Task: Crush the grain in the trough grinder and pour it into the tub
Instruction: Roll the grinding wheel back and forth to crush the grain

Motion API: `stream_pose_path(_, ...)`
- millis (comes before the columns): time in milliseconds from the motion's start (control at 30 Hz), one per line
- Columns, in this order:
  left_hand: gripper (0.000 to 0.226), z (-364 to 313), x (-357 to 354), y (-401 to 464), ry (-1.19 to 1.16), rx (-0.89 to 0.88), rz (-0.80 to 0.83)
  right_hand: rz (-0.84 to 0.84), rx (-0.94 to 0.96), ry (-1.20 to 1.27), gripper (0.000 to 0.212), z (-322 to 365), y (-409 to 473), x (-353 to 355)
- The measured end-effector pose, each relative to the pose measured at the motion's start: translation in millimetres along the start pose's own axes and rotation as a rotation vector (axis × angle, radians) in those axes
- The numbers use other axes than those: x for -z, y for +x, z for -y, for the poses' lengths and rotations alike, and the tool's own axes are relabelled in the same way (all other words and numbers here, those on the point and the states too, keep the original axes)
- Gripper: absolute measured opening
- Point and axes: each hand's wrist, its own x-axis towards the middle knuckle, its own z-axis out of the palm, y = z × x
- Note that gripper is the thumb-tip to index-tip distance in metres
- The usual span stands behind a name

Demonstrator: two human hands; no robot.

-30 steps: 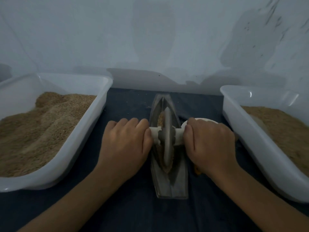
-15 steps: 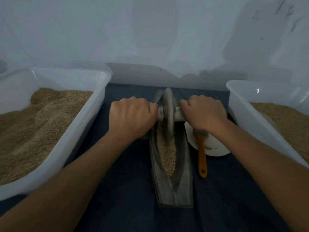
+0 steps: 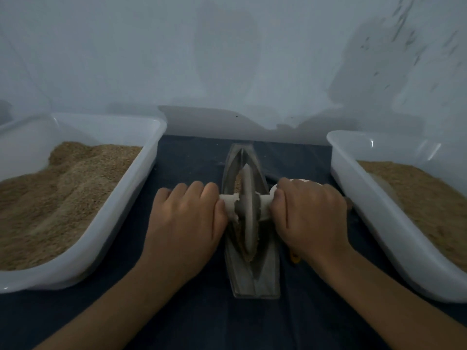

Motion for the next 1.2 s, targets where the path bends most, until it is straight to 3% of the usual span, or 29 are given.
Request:
stream_pose_path(167,0.033,3.0,-2.2,1.4,-0.015,0.026,0.038,-0.009,0.077,0.017,0.041,-3.7,19.2,-10.9)
stream_pose_path(300,0.04,6.4,-21.6,26.6,0.161,0.015,0.11,0.165,0.012,-0.042,0.049,-16.1,54.0,-32.3)
stream_pose_path(433,0.017,17.8,-44.6,59.5,0.245,-0.144,0.221,0.387,0.01,-0.118,0.058,-30.5,85.2,-54.8)
stream_pose_path(533,0.02,24.5,-56.1,89.9,0.237,-0.07,0.282,0.481,-0.106,-0.06,0.058,-32.2,95.7,-59.4)
stream_pose_path(667,0.01,22.5,-47.9,79.4,0.202,-0.107,0.279,0.368,-0.132,-0.074,0.053,-19.9,84.1,-48.5)
stream_pose_path(767,0.02,16.2,-27.6,48.3,0.153,-0.178,0.194,0.215,-0.122,-0.086,0.053,-8.4,53.2,-28.2)
stream_pose_path(967,0.025,0.3,3.4,5.0,-0.009,-0.04,0.019,-0.004,-0.055,0.067,0.039,0.6,-7.1,1.7)
stream_pose_path(1200,0.03,11.2,-19.4,24.0,-0.045,-0.02,0.049,0.037,-0.022,-0.09,0.049,0.9,14.5,-9.1)
